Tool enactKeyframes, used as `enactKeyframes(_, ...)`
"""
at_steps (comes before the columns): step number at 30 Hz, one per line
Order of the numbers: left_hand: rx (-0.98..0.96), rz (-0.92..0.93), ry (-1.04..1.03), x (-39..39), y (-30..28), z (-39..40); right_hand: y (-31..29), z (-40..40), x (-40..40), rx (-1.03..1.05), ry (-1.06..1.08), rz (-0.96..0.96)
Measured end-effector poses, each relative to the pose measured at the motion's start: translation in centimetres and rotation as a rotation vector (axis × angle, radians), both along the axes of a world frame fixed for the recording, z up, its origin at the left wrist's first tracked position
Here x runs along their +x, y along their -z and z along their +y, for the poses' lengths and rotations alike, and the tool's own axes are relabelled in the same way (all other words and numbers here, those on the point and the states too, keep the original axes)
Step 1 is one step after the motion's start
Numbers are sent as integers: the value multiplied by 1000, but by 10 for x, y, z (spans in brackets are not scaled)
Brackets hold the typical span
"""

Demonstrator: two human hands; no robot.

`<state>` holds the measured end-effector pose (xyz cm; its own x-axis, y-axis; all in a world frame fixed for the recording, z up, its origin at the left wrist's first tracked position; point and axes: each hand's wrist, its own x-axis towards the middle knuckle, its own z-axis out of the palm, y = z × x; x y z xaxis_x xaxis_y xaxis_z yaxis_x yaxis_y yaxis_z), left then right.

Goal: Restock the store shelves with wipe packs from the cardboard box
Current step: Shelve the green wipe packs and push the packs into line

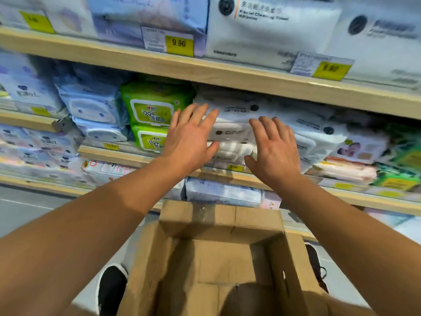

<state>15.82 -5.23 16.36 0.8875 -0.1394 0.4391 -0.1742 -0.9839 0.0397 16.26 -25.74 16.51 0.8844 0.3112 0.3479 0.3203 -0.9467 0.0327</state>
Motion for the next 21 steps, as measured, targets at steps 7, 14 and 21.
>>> enactKeyframes(7, 55, 36, 24, 25, -3, -75, 4, -71, 15, 33, 149, -18)
enactKeyframes(14, 83, 144, -203, 54, 2, -92, 17, -64, 47, -21, 272, 53)
enactKeyframes(21, 1, 56, -178, 72, 16, -77, 42, -80, 69, 7, 230, -92)
